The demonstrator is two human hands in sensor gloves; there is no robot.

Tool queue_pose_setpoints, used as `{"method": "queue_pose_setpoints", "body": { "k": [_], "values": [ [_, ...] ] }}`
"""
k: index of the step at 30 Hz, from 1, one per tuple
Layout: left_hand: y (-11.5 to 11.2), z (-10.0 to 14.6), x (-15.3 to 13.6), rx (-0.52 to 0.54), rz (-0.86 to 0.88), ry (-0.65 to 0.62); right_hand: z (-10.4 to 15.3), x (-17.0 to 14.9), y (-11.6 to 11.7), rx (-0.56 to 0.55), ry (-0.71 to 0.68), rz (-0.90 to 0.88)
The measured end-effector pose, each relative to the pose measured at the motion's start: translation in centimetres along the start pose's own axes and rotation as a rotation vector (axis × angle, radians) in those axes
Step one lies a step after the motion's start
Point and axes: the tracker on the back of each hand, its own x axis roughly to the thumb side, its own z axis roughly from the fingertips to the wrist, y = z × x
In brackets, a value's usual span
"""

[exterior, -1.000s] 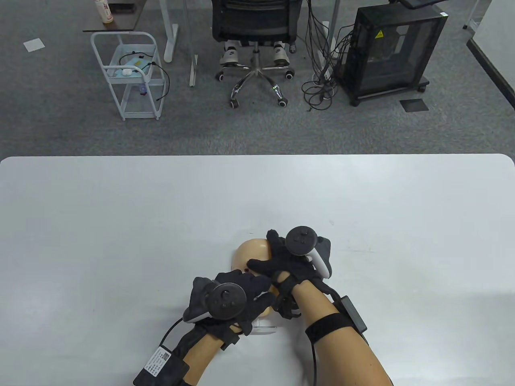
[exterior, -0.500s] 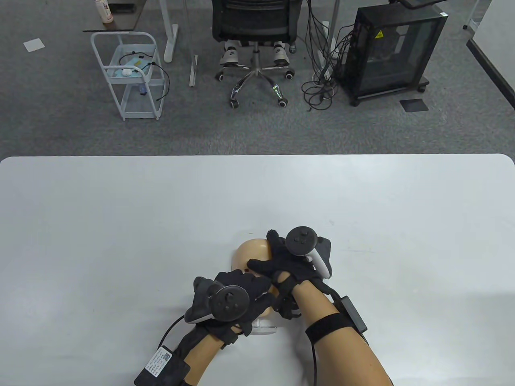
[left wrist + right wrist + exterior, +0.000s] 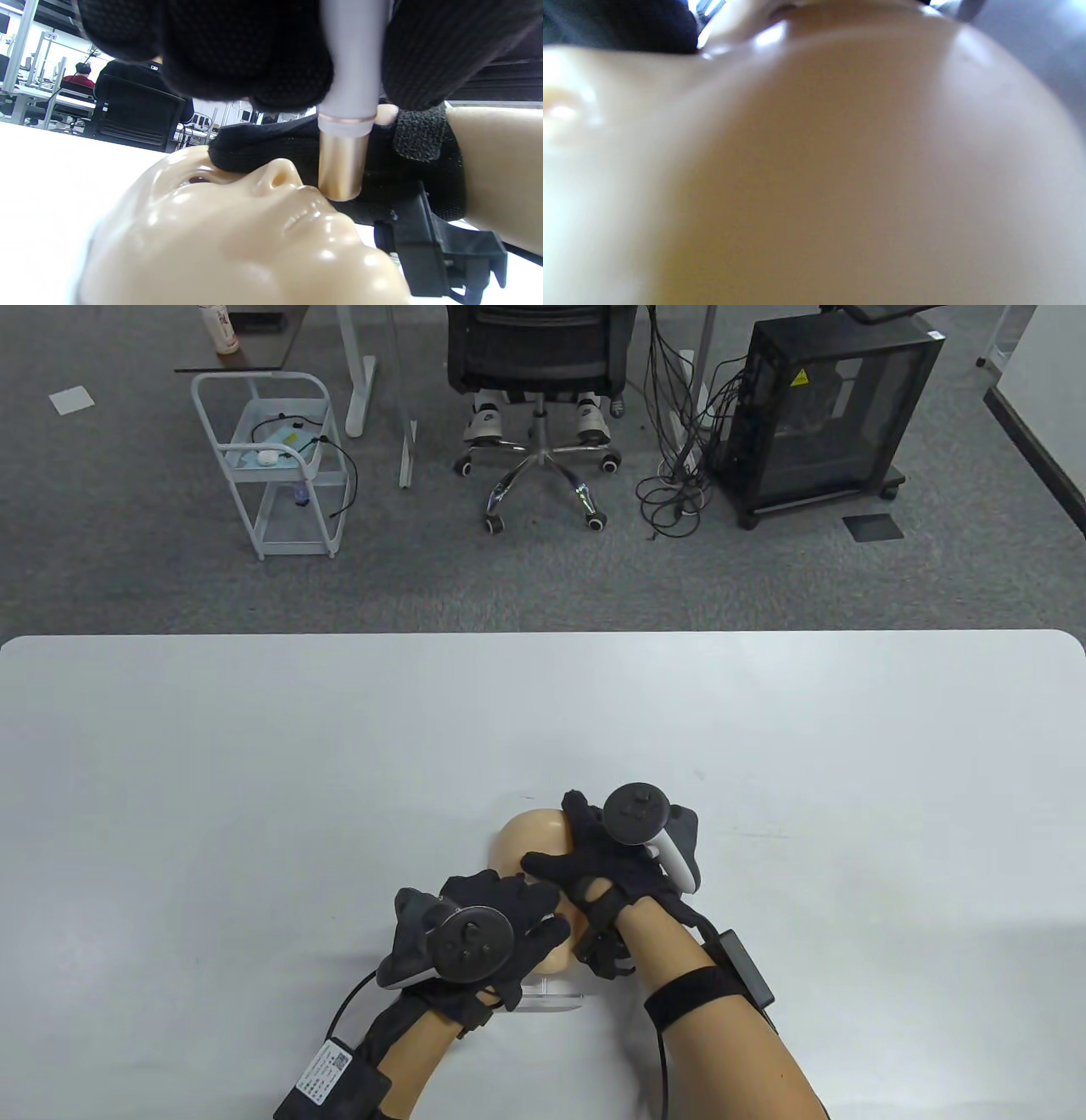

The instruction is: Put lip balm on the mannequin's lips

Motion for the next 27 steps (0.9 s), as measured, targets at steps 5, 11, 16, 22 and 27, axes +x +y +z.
{"method": "queue_pose_setpoints", "body": {
  "k": [5, 11, 16, 22, 27],
  "values": [
    [0.3, 0.3, -0.3, 0.003, 0.016, 0.011, 0.0, 0.0, 0.0, 0.002, 0.001, 0.000],
    [0.2, 0.5, -0.5, -0.010, 0.025, 0.013, 0.0, 0.0, 0.0, 0.002, 0.000, -0.001],
    [0.4, 0.7, -0.6, -0.020, 0.019, 0.017, 0.0, 0.0, 0.0, 0.003, 0.000, -0.001],
    [1.2, 1.0, -1.6, -0.032, 0.022, 0.060, 0.0, 0.0, 0.0, 0.004, 0.000, -0.001],
    [1.0, 1.2, -2.4, -0.055, 0.058, 0.069, 0.0, -0.1, -0.1, 0.006, 0.000, -0.003]
  ]
}}
